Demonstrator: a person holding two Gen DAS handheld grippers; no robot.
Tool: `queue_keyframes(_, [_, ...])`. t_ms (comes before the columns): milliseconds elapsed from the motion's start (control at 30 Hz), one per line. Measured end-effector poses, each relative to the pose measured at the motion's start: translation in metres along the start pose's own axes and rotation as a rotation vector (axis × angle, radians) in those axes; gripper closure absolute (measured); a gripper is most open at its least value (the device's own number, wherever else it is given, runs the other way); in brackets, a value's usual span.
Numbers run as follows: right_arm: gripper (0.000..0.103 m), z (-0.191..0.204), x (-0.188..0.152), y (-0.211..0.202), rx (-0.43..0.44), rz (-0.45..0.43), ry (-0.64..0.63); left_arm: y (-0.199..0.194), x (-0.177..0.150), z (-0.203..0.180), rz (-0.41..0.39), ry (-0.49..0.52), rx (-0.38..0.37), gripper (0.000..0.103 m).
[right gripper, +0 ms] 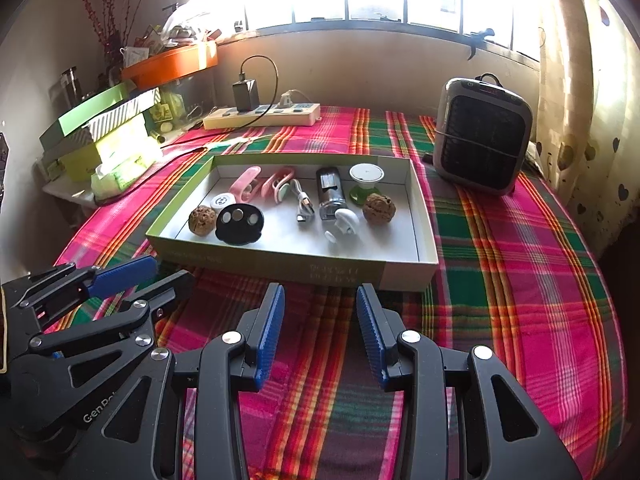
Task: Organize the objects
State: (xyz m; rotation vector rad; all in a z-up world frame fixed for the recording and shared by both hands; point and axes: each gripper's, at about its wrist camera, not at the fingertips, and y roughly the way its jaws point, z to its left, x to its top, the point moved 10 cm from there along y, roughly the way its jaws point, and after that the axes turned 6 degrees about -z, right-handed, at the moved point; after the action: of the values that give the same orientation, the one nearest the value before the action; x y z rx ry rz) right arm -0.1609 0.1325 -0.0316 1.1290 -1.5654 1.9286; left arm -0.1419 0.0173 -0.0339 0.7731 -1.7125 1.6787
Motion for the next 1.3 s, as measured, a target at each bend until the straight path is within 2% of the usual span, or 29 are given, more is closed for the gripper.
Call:
queue_keyframes(667, [0.063,-0.008,-0.047,-0.003,-0.051,0.096,0.0,0.003,-0.043,0.002,0.094,-0.014,0.044,0.069])
queue_keyframes(700, [0.062,-0.009,-0.048,-0.003,-0.052,0.097,0.0,0.003,-0.044,0.002,0.088,-0.014,0.049,0.069])
queue_keyframes(767, [0.052,-0.01,-0.049,-0.004,-0.051,0.1,0.002,0.002,-0.045,0.001,0.089,-0.016,0.051,0.069])
queue_keyframes(1133, [0.051,-0.017,-0.059,-0.006,-0.071,0.13,0.014,0.001,-0.046,0.002,0.078,-0.045,0.079,0.067])
queue_keyframes(1233, [0.04,-0.021,-0.06,-0.007,-0.086,0.135,0.012,0.0,-0.047,0.002,0.077,-0.043,0.087,0.067])
queue_keyframes(1300, [0.037,-0.024,-0.061,-0.007,-0.089,0.138,0.029,0.0,-0.047,0.002,0.076,-0.043,0.09,0.067])
